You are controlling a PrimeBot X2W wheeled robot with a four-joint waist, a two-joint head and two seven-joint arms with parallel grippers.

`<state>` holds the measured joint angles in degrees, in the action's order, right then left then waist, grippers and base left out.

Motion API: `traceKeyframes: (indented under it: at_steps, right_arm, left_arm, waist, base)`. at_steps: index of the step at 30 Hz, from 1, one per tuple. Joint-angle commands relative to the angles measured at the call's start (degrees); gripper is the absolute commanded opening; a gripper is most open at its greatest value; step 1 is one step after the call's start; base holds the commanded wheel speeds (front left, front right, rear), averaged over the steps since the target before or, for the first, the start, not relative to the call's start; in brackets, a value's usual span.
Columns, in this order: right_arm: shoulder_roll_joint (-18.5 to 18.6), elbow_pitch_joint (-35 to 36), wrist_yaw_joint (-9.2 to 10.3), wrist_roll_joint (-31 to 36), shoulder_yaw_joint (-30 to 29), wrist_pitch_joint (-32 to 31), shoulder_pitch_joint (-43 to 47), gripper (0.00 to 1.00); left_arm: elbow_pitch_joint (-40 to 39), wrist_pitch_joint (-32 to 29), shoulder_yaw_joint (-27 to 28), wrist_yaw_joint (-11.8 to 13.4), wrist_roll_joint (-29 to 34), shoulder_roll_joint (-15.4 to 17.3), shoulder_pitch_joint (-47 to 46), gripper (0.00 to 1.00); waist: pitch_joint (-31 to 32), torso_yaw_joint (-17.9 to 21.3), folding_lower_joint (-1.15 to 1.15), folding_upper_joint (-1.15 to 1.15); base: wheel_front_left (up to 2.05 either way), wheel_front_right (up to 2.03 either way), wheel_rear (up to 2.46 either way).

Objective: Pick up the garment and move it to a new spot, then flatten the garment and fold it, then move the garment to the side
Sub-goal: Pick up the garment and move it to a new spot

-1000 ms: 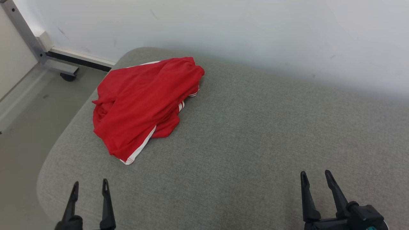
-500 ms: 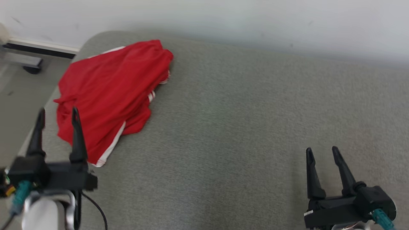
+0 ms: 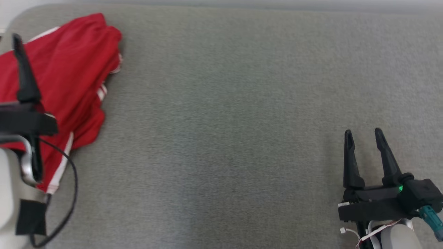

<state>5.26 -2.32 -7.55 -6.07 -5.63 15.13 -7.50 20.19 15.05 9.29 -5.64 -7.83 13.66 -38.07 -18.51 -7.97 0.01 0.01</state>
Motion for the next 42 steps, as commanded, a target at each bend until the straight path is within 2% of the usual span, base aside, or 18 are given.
traceKeyframes:
  at_steps: [1, 5, 9, 15, 26, 27, 28, 29, 33, 38, 42]
  right_arm:
    - [0.2, 0.9, 0.12, -0.3, -0.3, 0.0, -0.9, 1.00]
    - [0.1, 1.5, 0.12, -0.8, -0.8, 0.0, -1.2, 1.00]
    - [-0.2, 1.8, 0.12, -0.9, -0.7, 0.0, -1.4, 1.00]
    - [-0.8, 1.8, 0.12, -1.1, -0.3, 0.0, -1.4, 1.00]
    - [-1.3, 1.2, 0.12, -1.1, 0.0, 0.0, -0.9, 1.00]
    - [-1.3, 1.2, 0.12, -1.1, 0.0, 0.0, -0.8, 1.00]
    - [-1.4, 1.1, 0.12, -1.1, 0.1, 0.0, -0.7, 1.00]
    - [-1.4, 1.0, 0.12, -1.0, 0.1, 0.0, -0.7, 1.00]
    - [-1.5, 0.7, 0.12, -1.1, -0.2, 0.0, -0.3, 1.00]
    - [-1.9, 0.6, 0.12, -1.4, -0.5, 0.0, 0.4, 1.00]
    - [-2.1, 0.3, 0.12, -1.5, -0.3, 0.0, 1.0, 1.00]
  left_arm:
    - [1.8, 0.2, 0.4, -0.2, -0.6, 1.0, -2.3, 1.00]
    - [5.1, -0.7, 0.5, -0.2, -0.8, 2.5, -4.0, 1.00]
    - [9.7, -3.9, 0.1, -0.7, -1.5, 4.1, -5.7, 1.00]
    - [17.3, -10.1, -0.4, -1.1, -2.6, 6.8, -6.8, 1.00]
    - [26.1, -22.6, -1.5, -1.5, -5.4, 8.7, -6.2, 1.00]
    - [26.5, -23.3, -1.5, -1.3, -5.6, 8.8, -6.2, 0.92]
    - [26.7, -23.7, -1.6, -0.9, -5.4, 9.1, -6.2, 0.25]
    - [26.9, -23.9, -1.4, -0.6, -5.6, 9.0, -6.1, 0.00]
    - [26.7, -22.8, -0.9, 1.2, -5.6, 9.2, -6.5, 0.00]
    - [23.9, -17.9, -0.4, 2.7, -5.6, 9.8, -8.0, 0.00]
    - [20.5, -15.0, -0.8, 2.4, -5.8, 9.8, -9.4, 0.00]
  waist:
    - [-4.5, 4.7, -0.01, -0.01]
    - [-5.1, 5.8, -0.01, -0.01]
    - [-5.4, 6.7, -0.01, -0.01]
    - [-5.1, 7.4, -0.01, -0.01]
    - [-3.2, 8.0, -0.01, -0.01]
    - [-3.1, 8.1, -0.01, -0.01]
    - [-2.9, 8.1, -0.01, -0.01]
    - [-2.6, 8.2, -0.01, -0.01]
    - [-1.5, 8.2, -0.01, -0.01]
    - [0.6, 8.0, -0.01, -0.01]
    - [2.5, 7.8, -0.01, -0.01]
  base:
    - [0.00, 0.00, 0.00]
    - [0.00, 0.00, 0.00]
    - [0.00, 0.00, 0.00]
    - [0.00, 0.00, 0.00]
    - [0.00, 0.00, 0.00]
    - [0.00, 0.00, 0.00]
    - [0.00, 0.00, 0.00]
    - [0.00, 0.00, 0.00]
    - [0.00, 0.00, 0.00]
    - [0.00, 0.00, 0.00]
    - [0.00, 0.00, 0.00]
